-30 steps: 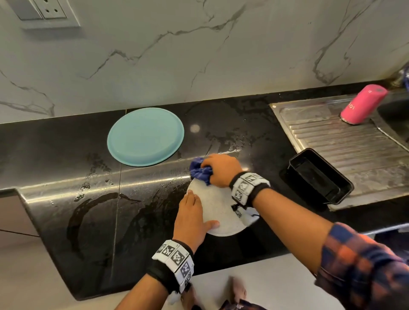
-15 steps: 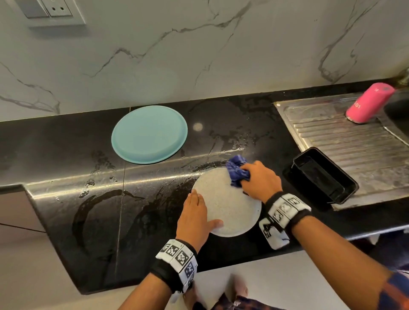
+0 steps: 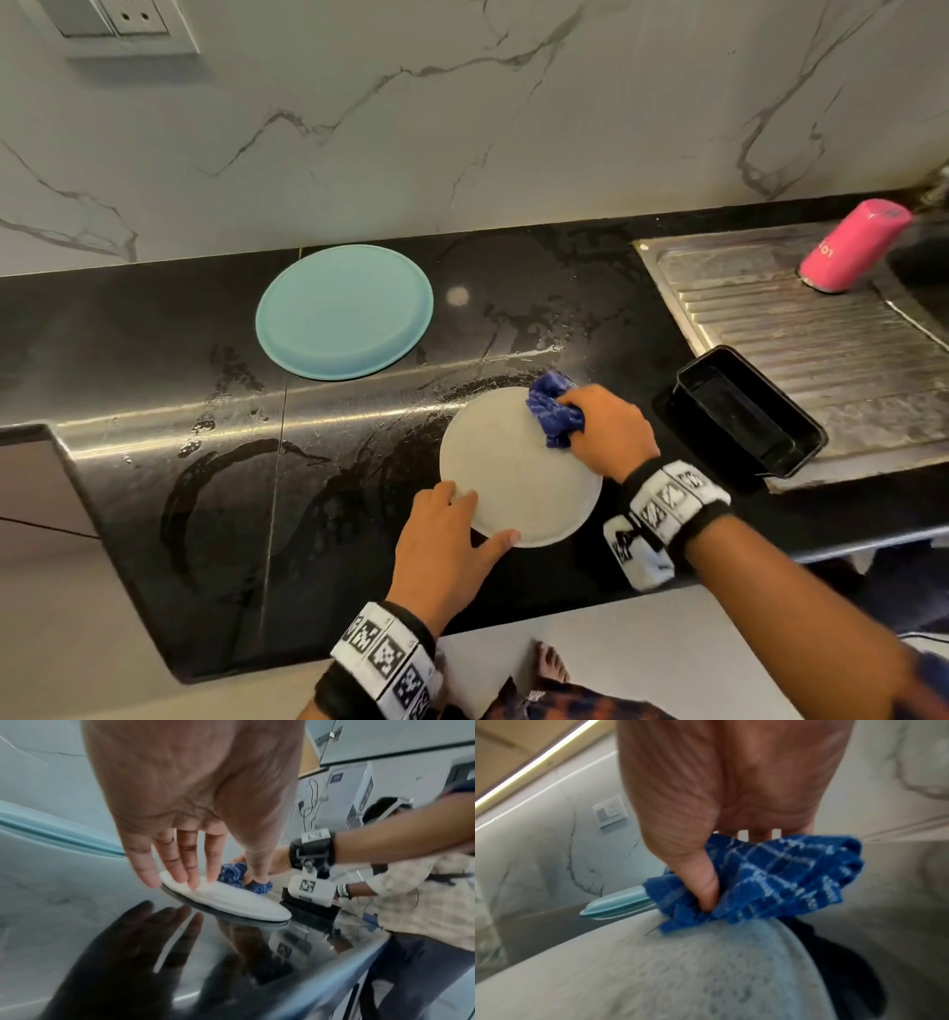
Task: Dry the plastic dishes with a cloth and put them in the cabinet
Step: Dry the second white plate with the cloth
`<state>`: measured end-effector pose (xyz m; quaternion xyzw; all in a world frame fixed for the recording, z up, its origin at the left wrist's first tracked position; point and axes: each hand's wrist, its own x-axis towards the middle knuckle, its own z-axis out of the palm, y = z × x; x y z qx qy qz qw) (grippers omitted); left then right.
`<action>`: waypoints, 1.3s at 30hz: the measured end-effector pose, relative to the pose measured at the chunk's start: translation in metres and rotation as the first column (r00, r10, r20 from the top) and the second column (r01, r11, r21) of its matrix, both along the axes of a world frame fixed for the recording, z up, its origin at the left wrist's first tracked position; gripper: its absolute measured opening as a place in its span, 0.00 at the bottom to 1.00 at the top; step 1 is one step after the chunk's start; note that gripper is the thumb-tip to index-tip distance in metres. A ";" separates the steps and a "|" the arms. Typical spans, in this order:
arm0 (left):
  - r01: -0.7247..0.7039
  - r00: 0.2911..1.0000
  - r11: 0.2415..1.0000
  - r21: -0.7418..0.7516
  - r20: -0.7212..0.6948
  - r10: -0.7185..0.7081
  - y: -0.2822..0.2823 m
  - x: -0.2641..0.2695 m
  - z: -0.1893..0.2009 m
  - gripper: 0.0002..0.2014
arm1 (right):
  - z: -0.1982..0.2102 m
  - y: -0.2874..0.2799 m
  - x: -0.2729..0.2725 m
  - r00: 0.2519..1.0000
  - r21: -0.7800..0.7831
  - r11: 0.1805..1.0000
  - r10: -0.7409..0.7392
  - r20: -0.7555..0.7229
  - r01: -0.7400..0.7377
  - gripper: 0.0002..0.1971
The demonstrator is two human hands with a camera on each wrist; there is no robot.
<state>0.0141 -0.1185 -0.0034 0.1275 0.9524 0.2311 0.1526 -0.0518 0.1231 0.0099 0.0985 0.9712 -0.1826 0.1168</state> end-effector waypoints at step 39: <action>0.369 0.921 0.919 -0.138 0.190 -0.341 -0.022 -0.087 0.002 0.42 | -0.001 -0.030 0.077 0.995 0.048 0.994 0.099 -0.005 -0.099 0.19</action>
